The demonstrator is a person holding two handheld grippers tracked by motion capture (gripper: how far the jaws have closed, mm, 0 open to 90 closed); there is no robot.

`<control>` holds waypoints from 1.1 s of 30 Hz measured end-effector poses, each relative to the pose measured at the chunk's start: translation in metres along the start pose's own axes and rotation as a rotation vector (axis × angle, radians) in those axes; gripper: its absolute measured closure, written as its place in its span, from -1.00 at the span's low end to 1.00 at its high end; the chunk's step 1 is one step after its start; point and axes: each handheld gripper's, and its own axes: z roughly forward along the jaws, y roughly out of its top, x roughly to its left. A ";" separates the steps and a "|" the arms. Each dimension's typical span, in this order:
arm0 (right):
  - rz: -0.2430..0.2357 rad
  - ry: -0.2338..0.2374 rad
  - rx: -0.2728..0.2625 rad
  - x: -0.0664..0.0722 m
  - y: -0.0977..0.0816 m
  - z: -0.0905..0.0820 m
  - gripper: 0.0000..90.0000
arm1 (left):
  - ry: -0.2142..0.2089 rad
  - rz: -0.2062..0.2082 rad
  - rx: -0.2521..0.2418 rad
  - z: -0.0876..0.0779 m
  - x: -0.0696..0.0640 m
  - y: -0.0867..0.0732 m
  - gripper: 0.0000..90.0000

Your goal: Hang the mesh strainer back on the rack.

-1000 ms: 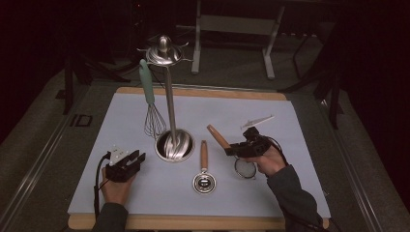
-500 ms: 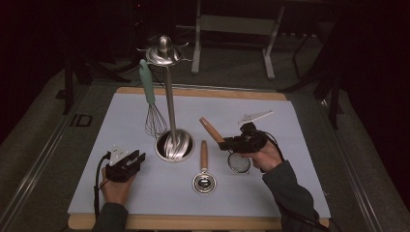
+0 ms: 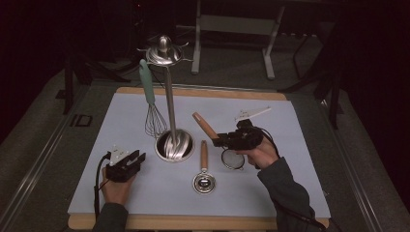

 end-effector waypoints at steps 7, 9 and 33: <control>-0.021 0.014 -0.025 0.006 0.009 -0.001 0.60 | 0.000 0.002 0.002 0.000 0.000 0.000 0.52; -0.028 0.018 -0.032 0.008 0.011 -0.001 0.60 | 0.001 0.001 0.000 0.000 0.000 0.000 0.52; -0.113 0.053 -0.095 0.026 0.040 -0.008 0.60 | 0.003 0.009 0.002 0.000 -0.002 0.000 0.52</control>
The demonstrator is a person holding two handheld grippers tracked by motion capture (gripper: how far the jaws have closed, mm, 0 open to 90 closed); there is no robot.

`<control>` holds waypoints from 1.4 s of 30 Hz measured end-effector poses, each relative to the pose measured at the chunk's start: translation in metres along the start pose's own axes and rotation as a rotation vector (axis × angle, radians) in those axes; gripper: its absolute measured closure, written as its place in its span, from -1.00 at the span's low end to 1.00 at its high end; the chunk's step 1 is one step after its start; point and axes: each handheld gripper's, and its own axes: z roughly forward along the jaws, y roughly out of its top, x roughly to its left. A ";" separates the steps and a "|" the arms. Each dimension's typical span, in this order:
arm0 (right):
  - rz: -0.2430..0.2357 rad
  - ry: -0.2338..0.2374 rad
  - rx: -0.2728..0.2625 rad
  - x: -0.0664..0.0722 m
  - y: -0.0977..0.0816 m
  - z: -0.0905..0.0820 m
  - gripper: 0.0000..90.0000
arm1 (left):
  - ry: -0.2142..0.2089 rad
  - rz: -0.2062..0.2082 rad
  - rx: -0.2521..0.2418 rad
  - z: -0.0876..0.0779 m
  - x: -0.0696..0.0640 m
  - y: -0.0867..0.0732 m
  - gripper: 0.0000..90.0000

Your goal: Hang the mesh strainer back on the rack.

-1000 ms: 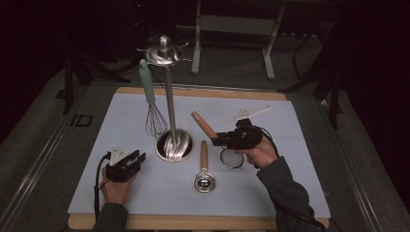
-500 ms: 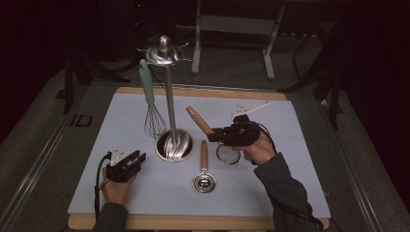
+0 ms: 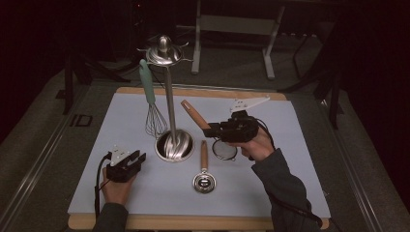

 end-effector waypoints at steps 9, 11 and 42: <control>-0.021 0.027 -0.038 0.005 0.013 -0.002 0.60 | 0.000 0.001 0.001 0.000 0.000 0.000 0.52; -0.031 0.029 -0.040 0.007 0.016 -0.001 0.60 | -0.001 0.001 0.001 0.000 0.000 0.000 0.52; -0.117 0.100 -0.109 0.012 0.049 -0.010 0.60 | 0.000 -0.004 -0.002 0.000 0.000 0.000 0.52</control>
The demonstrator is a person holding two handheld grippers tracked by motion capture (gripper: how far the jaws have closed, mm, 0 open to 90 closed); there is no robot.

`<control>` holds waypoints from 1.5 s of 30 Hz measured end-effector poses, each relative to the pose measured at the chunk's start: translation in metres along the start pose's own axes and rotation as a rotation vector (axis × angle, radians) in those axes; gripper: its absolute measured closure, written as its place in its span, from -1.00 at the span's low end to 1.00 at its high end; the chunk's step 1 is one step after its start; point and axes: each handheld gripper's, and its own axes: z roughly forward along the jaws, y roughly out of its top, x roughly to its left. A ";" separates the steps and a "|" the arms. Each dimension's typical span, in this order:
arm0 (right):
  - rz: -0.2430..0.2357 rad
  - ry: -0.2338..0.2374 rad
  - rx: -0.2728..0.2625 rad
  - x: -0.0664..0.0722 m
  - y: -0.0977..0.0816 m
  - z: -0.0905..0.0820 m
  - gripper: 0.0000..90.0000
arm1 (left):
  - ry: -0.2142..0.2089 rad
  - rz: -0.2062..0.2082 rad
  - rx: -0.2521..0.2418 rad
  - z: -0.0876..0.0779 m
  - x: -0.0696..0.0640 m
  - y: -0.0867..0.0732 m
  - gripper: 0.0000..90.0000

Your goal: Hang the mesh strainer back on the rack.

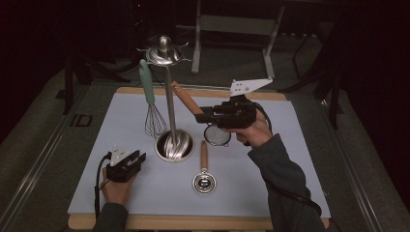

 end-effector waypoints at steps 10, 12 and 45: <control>-0.026 0.019 -0.068 0.006 0.015 -0.014 0.60 | 0.000 0.002 0.001 0.000 0.000 0.000 0.52; -0.036 0.025 -0.079 0.008 0.018 -0.017 0.60 | 0.000 0.002 0.001 0.000 0.000 0.000 0.52; -0.031 -0.014 -0.030 0.004 0.030 0.012 0.56 | -0.002 0.002 0.000 0.000 0.000 0.000 0.52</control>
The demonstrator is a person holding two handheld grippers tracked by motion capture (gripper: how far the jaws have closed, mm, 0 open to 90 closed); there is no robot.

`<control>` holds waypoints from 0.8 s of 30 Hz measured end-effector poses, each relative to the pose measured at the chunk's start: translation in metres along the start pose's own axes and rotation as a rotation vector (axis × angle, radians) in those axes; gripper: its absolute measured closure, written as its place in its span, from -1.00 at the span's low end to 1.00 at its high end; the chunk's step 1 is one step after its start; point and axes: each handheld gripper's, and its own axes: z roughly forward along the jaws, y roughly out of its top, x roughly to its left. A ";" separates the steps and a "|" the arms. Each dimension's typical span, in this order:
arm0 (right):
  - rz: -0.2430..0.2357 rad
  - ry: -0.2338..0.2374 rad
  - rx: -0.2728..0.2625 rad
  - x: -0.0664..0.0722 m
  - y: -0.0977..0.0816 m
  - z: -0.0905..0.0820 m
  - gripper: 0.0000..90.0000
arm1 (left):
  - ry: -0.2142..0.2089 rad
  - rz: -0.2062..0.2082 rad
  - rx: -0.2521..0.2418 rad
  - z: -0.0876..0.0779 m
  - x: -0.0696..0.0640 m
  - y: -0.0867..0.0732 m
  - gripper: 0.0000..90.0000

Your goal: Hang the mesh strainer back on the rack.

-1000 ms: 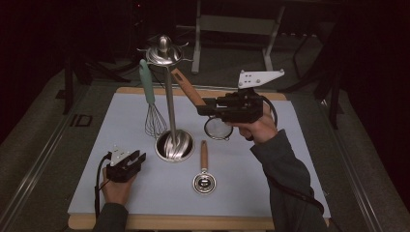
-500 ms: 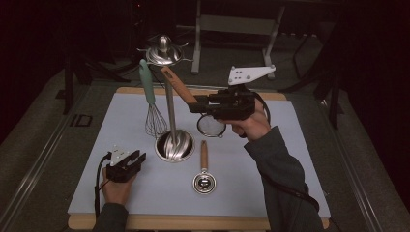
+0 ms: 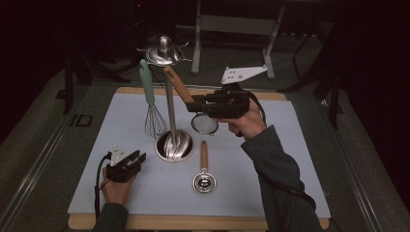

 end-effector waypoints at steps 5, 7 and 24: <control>0.006 -0.020 0.017 -0.001 -0.002 0.000 0.50 | 0.000 0.000 0.001 0.000 0.000 0.000 0.52; 0.007 -0.024 0.019 -0.002 -0.003 -0.001 0.50 | 0.001 0.000 0.000 0.000 0.000 0.000 0.52; -0.018 -0.153 0.151 -0.006 -0.019 -0.013 0.49 | 0.001 -0.006 -0.005 -0.001 0.000 0.000 0.51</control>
